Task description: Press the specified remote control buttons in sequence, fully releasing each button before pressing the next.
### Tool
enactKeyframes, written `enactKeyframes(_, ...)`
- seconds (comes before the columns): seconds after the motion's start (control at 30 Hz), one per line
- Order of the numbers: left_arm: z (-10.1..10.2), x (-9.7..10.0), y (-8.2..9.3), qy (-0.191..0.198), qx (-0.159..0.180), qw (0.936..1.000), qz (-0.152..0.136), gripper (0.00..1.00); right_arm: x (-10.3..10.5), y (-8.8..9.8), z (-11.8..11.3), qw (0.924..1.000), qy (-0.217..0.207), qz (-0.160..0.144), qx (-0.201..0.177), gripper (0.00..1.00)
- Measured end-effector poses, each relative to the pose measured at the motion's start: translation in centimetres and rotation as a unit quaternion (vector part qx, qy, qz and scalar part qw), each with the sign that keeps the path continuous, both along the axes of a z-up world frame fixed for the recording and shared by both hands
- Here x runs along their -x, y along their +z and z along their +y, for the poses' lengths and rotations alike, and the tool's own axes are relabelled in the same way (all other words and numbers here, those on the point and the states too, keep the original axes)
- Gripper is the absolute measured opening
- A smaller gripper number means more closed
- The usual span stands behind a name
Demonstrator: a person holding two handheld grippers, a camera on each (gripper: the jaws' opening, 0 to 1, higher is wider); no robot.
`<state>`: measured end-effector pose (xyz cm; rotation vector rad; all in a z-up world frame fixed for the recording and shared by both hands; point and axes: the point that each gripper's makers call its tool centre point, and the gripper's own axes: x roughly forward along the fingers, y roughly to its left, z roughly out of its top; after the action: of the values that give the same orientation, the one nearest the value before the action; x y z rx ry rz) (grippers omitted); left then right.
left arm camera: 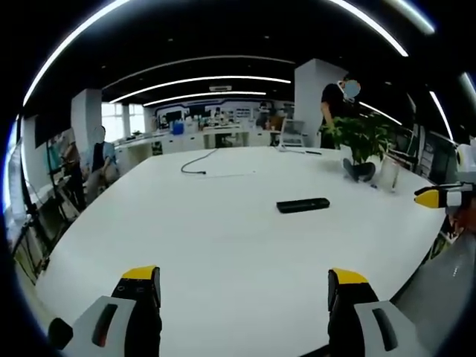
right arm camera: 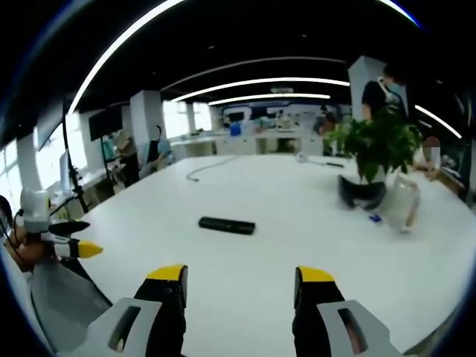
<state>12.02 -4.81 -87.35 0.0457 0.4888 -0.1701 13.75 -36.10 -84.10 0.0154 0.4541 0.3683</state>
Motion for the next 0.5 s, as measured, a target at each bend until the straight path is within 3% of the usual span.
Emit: enactKeyframes(0.5, -0.34, -0.01, 0.02, -0.008, -0.005, 1.0, 0.001, 0.97, 0.01, -0.27, -0.17, 1.0, -0.002, 0.006, 0.004, 0.55)
